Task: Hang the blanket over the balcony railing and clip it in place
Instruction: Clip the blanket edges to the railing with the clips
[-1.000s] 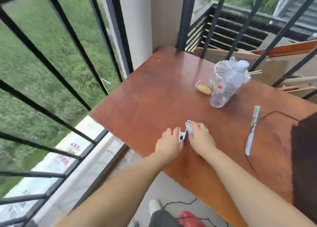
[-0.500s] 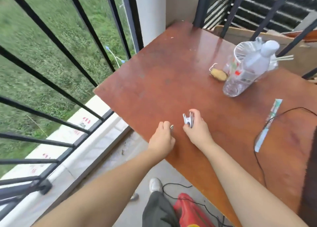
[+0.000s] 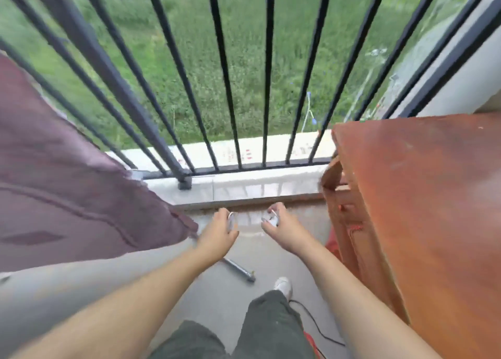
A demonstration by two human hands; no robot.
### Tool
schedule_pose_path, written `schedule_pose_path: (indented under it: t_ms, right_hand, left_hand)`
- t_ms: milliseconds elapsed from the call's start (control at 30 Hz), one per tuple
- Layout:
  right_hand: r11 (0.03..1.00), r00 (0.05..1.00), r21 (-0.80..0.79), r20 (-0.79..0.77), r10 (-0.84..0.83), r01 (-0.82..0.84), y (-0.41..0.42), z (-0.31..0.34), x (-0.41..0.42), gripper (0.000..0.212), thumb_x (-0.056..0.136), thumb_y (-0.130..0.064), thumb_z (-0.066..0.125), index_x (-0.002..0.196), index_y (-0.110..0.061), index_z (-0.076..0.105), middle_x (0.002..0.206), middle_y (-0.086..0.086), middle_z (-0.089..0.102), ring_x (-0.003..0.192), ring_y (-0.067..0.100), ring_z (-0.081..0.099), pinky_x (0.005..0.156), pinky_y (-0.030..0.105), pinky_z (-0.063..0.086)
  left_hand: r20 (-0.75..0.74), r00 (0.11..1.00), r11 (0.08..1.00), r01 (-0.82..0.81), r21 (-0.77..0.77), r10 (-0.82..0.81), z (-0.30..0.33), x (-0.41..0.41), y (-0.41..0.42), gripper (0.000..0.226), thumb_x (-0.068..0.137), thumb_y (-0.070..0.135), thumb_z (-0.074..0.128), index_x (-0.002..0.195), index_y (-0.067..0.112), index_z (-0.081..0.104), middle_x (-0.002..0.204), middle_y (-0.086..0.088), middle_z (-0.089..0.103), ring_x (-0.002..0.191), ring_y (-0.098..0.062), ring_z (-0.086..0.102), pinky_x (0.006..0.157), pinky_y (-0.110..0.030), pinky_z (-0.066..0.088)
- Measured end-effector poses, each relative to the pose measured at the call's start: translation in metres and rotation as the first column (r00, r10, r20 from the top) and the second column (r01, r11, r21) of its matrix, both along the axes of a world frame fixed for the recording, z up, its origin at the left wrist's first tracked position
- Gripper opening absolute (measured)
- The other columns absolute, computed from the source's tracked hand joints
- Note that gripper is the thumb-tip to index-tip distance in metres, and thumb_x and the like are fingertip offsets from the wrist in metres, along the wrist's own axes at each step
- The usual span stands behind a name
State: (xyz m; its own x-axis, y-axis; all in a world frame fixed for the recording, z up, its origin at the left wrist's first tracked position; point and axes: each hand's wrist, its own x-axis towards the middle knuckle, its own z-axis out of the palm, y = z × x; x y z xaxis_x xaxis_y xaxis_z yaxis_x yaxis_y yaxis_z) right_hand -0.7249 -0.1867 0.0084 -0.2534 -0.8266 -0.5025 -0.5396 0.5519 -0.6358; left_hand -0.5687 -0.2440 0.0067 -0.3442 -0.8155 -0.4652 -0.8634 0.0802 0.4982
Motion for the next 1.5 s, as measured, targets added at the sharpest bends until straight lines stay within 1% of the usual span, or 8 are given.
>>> schedule_pose_path:
  t_ms: [167, 233, 333, 500, 633, 1167, 1267, 1500]
  right_hand:
    - [0.947, 0.943, 0.056, -0.089, 0.321, -0.317, -0.029, 0.000, 0.153, 0.030, 0.088, -0.042, 0.047, 0.104, -0.017, 0.046, 0.113, 0.017, 0.064, 0.080, 0.022, 0.055, 0.079, 0.035, 0.047]
    - [0.885, 0.872, 0.065, -0.146, 0.466, -0.462, -0.035, 0.001, 0.222, 0.034, 0.090, -0.041, 0.044, 0.110, -0.014, 0.047, 0.116, 0.019, 0.063, 0.093, 0.030, 0.061, 0.082, 0.036, 0.046]
    - [0.782, 0.740, 0.065, -0.281, 0.611, -0.620, -0.041, 0.008, 0.320, 0.040, 0.090, -0.039, 0.043, 0.116, -0.008, 0.045, 0.121, 0.020, 0.058, 0.111, 0.036, 0.054, 0.083, 0.036, 0.042]
    - [0.593, 0.548, -0.030, -0.424, 0.721, -0.804, -0.045, 0.022, 0.444, 0.039, 0.091, -0.039, 0.042, 0.124, -0.019, 0.045, 0.129, 0.005, 0.053, 0.120, 0.026, 0.048, 0.097, 0.036, 0.035]
    - [0.422, 0.365, 0.007, -0.488, 0.793, -0.907, -0.062, 0.023, 0.521, 0.039, 0.092, -0.037, 0.041, 0.125, -0.017, 0.045, 0.128, 0.005, 0.052, 0.121, 0.026, 0.046, 0.099, 0.037, 0.034]
    - [-0.098, -0.088, 0.009, -0.514, 0.853, -0.995, -0.209, 0.006, 0.854, 0.038, 0.092, -0.040, 0.040, 0.121, -0.018, 0.049, 0.121, 0.004, 0.057, 0.116, 0.025, 0.049, 0.094, 0.036, 0.038]
    - [-0.219, -0.186, -0.002, -0.518, 0.835, -0.976, -0.224, 0.011, 0.936, 0.038, 0.091, -0.038, 0.041, 0.121, -0.016, 0.050, 0.121, 0.006, 0.056, 0.115, 0.026, 0.049, 0.092, 0.036, 0.039]
    - [-0.461, -0.354, -0.049, -0.571, 0.740, -0.886, -0.235, 0.000, 1.127, 0.037, 0.091, -0.035, 0.042, 0.124, -0.019, 0.048, 0.132, 0.000, 0.049, 0.128, 0.021, 0.037, 0.108, 0.039, 0.025]
  left_hand:
    - [0.011, 0.986, 0.986, -0.168, -0.007, 0.168, 0.013, 0.158, 0.014, 0.021, 0.099, 0.029, 0.035, 0.087, 0.011, 0.038, 0.110, -0.021, 0.062, 0.104, -0.034, 0.056, 0.081, -0.036, 0.041]
    - [-0.015, 0.967, 0.967, -0.254, -0.029, 0.253, 0.017, 0.225, 0.025, 0.025, 0.098, 0.029, 0.037, 0.111, 0.010, 0.043, 0.120, -0.017, 0.060, 0.109, -0.032, 0.056, 0.084, -0.034, 0.042]
    - [-0.054, 0.895, 0.894, -0.445, -0.054, 0.442, 0.022, 0.318, 0.039, 0.053, 0.095, 0.033, 0.042, 0.142, 0.015, 0.024, 0.132, -0.012, 0.054, 0.117, -0.029, 0.053, 0.090, -0.032, 0.043]
    - [-0.056, 0.736, 0.734, -0.677, -0.049, 0.675, 0.026, 0.437, 0.054, 0.034, 0.091, 0.029, 0.050, 0.120, 0.011, 0.051, 0.123, -0.011, 0.057, 0.104, -0.032, 0.059, 0.073, -0.040, 0.055]
    - [-0.054, 0.622, 0.620, -0.783, -0.048, 0.781, 0.013, 0.510, 0.065, 0.030, 0.091, 0.031, 0.049, 0.116, 0.014, 0.052, 0.120, -0.009, 0.058, 0.104, -0.028, 0.058, 0.080, -0.032, 0.049]
    - [-0.034, 0.307, 0.305, -0.951, -0.050, 0.951, 0.005, 0.794, -0.007, 0.031, 0.093, 0.029, 0.047, 0.115, 0.008, 0.052, 0.124, -0.011, 0.059, 0.112, -0.027, 0.056, 0.084, -0.028, 0.043]
    - [-0.032, 0.214, 0.211, -0.973, -0.093, 0.976, 0.015, 0.857, -0.008, 0.023, 0.093, 0.026, 0.049, 0.103, 0.006, 0.053, 0.115, -0.015, 0.061, 0.105, -0.031, 0.058, 0.077, -0.030, 0.042]
    - [0.029, 0.079, 0.084, -0.951, -0.299, 0.996, 0.010, 1.025, 0.001, 0.034, 0.091, 0.033, 0.051, 0.119, 0.014, 0.053, 0.119, -0.008, 0.056, 0.113, -0.029, 0.051, 0.089, -0.034, 0.043]
